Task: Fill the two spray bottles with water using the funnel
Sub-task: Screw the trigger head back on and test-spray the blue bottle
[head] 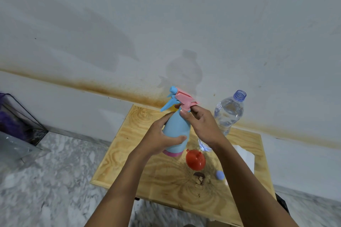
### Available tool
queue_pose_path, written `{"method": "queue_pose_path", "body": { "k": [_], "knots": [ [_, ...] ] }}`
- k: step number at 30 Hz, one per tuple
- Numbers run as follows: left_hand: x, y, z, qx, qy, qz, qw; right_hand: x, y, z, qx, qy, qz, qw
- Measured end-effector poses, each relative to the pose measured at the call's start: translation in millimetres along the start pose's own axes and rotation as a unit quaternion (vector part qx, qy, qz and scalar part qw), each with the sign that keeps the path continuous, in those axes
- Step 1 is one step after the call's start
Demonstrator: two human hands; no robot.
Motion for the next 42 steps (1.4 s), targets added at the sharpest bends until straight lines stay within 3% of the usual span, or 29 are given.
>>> {"method": "queue_pose_path", "body": {
  "k": [9,15,18,23,28,31,36,39,42],
  "knots": [
    [5.8,10.8,3.0,0.029,0.016,-0.054,0.998,-8.8,18.7,-7.8,0.009,-0.037,-0.155,0.987],
    [5.3,-2.6,10.1,-0.020,-0.004,0.011,1.000,1.1,0.7,-8.6,-0.006,0.007,-0.018,1.000],
    [4.8,-1.9,9.9,-0.037,-0.013,0.004,0.999,3.4,2.1,-5.4,-0.044,0.000,-0.024,0.999],
    [2.6,0.3,13.3,-0.051,-0.015,-0.001,0.999,0.0,13.8,-13.9,-0.007,-0.019,-0.074,0.997],
    [-1.7,-9.1,24.1,-0.043,-0.035,0.081,0.995,10.8,16.4,-13.0,0.027,0.063,0.025,0.997],
    [-5.2,-6.8,30.0,-0.037,-0.041,0.107,0.993,20.2,29.3,-19.0,0.046,0.135,0.045,0.989],
    [-12.7,-10.3,52.4,-0.025,-0.086,0.109,0.990,29.2,39.6,-34.3,0.035,0.136,0.065,0.988],
    [-14.9,-18.9,85.6,-0.008,-0.167,0.083,0.983,33.6,33.5,-46.2,0.006,0.144,0.055,0.988],
    [-13.5,-20.3,125.0,0.081,-0.254,-0.041,0.963,36.5,30.6,-60.6,-0.013,0.193,0.051,0.980]
  ]
}}
Point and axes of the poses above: each hand's wrist, its own x-axis towards the middle knuckle, its own y-axis out of the palm, z = x × y, the point moved 2 cm from there along x, towards the middle knuckle, and after that the axes turned 14 degrees about x, right-handed, at the moved point
